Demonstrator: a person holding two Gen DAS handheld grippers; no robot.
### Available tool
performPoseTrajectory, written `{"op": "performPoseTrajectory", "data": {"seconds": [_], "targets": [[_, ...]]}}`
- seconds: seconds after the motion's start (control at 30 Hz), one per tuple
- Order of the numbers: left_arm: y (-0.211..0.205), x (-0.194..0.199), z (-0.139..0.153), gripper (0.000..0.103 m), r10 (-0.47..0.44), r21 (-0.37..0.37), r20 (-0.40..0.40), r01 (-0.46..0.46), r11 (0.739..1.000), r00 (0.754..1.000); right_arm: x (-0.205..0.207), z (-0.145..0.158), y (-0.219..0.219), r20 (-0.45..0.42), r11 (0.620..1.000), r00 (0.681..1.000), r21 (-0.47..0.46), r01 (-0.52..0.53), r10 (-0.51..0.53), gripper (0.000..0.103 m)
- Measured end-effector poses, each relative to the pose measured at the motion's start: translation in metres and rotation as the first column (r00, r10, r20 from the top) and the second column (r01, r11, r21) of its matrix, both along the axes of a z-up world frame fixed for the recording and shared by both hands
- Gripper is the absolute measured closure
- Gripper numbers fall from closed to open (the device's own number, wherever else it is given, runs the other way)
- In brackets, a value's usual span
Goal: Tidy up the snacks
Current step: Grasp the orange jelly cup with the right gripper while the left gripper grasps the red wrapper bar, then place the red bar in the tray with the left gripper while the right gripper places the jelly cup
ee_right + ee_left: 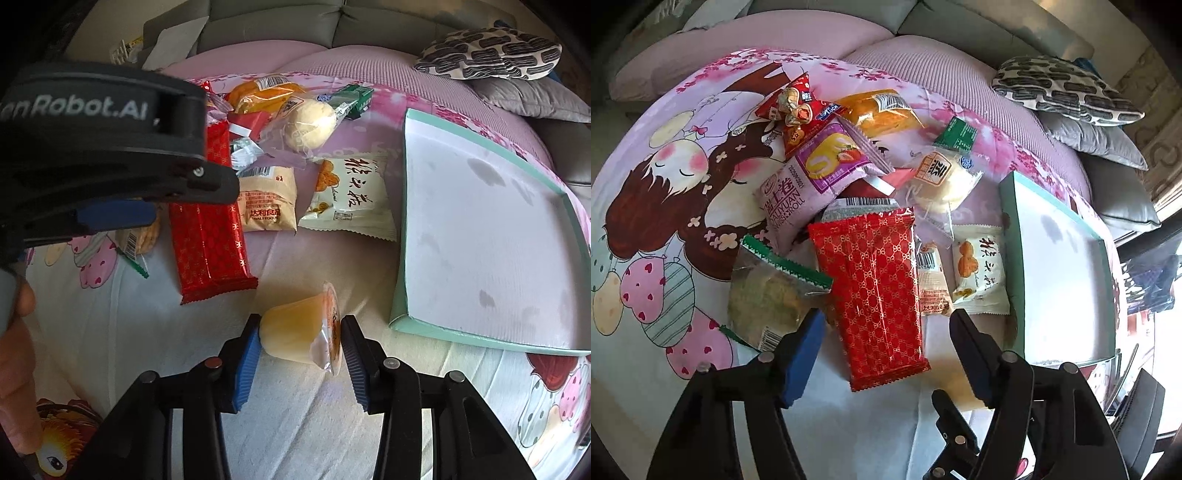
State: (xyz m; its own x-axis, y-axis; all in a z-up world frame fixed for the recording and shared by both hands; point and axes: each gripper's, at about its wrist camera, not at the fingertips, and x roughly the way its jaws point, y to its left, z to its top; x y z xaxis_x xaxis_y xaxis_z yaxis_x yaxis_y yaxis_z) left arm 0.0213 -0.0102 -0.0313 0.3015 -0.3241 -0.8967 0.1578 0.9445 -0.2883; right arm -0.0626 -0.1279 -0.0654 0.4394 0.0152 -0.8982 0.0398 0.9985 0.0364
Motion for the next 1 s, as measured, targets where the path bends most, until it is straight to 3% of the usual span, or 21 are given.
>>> {"op": "performPoseTrajectory", "data": {"seconds": [0.2,0.37,0.47,0.6,1.0], "targets": [[-0.006,0.008,-0.022,0.034,0.01,0.003,-0.077,-0.01,1.0,0.997,0.001,0.0,-0.003,-0.003,1.0,1.0,0.003,0.008,-0.008,0.057],[-0.011,0.017,-0.031,0.037,0.035,0.02,-0.083,-0.033,0.999,0.996,0.002,-0.001,-0.004,-0.006,1.0,1.0,0.002,0.01,-0.01,0.057],[-0.014,0.018,-0.034,0.047,0.037,0.035,-0.079,-0.034,0.999,0.996,0.002,-0.001,-0.004,-0.005,1.0,1.0,0.004,0.012,-0.012,0.057],[-0.012,0.019,-0.042,0.056,0.052,-0.027,-0.104,-0.055,0.998,0.993,-0.003,0.003,-0.004,0.003,1.0,1.0,0.01,0.016,-0.016,0.057],[-0.001,0.008,-0.016,0.057,0.065,-0.106,-0.016,-0.066,0.992,0.998,-0.015,0.033,-0.011,0.105,0.998,0.994,0.061,0.033,-0.04,0.057]]}}
